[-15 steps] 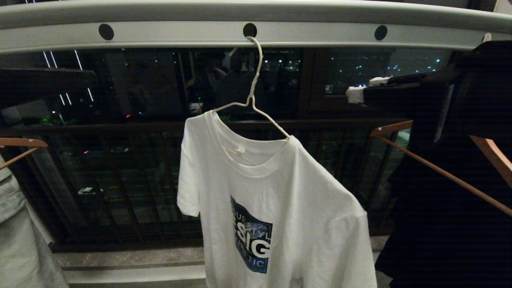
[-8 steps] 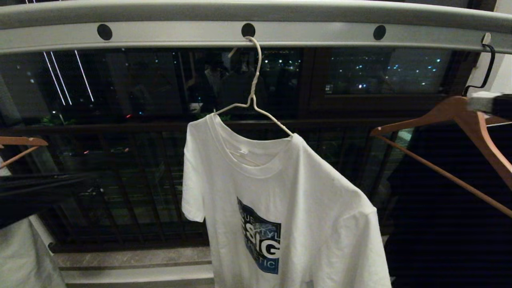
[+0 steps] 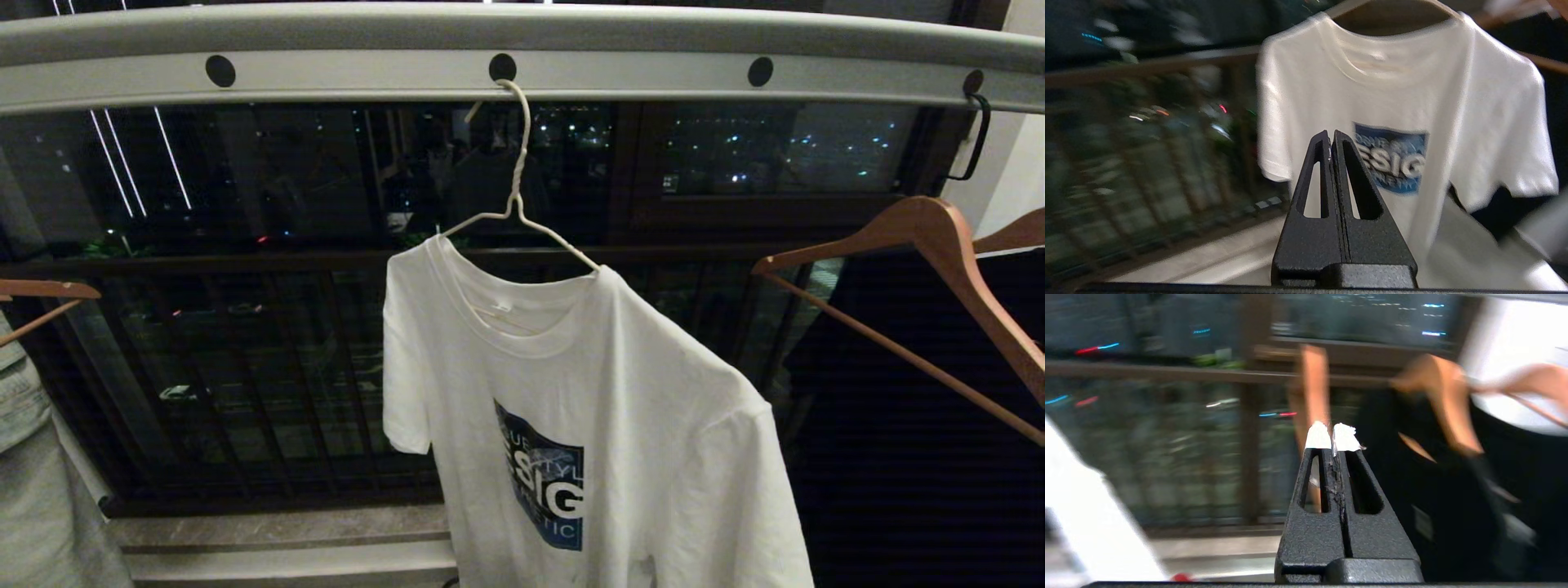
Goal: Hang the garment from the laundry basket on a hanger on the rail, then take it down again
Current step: Take the clothes off the clothes rack
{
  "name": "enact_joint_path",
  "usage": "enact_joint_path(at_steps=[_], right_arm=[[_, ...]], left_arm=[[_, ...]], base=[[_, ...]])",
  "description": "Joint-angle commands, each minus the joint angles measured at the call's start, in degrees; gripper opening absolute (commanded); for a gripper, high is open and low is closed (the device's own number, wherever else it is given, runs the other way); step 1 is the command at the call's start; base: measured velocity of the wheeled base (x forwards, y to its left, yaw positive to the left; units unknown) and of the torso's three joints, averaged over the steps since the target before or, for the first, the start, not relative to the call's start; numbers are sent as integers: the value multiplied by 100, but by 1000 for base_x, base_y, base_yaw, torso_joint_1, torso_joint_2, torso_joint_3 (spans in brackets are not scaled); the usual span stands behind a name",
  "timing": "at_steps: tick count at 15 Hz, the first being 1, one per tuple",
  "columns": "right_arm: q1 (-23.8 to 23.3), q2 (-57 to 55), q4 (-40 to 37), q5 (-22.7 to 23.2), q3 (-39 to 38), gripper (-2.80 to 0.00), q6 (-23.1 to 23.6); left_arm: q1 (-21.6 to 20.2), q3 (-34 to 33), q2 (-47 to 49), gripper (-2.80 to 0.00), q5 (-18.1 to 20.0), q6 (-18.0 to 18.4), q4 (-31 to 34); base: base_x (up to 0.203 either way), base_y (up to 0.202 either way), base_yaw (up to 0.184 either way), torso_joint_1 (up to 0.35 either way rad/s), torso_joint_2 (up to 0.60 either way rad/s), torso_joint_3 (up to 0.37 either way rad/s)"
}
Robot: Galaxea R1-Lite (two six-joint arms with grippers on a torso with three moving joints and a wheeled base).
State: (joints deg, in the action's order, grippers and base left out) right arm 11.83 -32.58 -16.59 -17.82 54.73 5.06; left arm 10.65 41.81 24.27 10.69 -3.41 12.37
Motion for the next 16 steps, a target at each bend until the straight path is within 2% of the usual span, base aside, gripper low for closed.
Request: enact_joint_path(at_steps=[1,6,8,10,13,14,16], right_arm=[[-629,695,-306,-4,-16,-280,21],[-713,1212,-859,16,-133,-280,56],[-819,1351,-1092,53,-164,-280,98],[-863,1541,-1148,126,-394,-280,186],[-1117,1917,-1137,199,-895,-280,406],[-1177,1990,-1131,227,-1072,-280,426],[-1208,2203,-1123,259,-1404,-280,433]], left_arm=[[-415,-230,-674,-280,48,-48,25],[-494,-611,-792,-280,-6,-225,29],[-494,-471,-799,-280,24,-297,65],[-494,-216,-801,-280,51,-303,420],[-494,465,-801,-280,51,-405,1387],[-521,507,-789,-280,56,-423,1450],[-900,575,-767,-280,137,-421,1460]], base=[[0,0,0,0,0,0],[0,0,0,0,0,0],[0,0,0,0,0,0],[0,0,0,0,0,0],[0,0,0,0,0,0],[0,0,0,0,0,0],[0,0,0,0,0,0]])
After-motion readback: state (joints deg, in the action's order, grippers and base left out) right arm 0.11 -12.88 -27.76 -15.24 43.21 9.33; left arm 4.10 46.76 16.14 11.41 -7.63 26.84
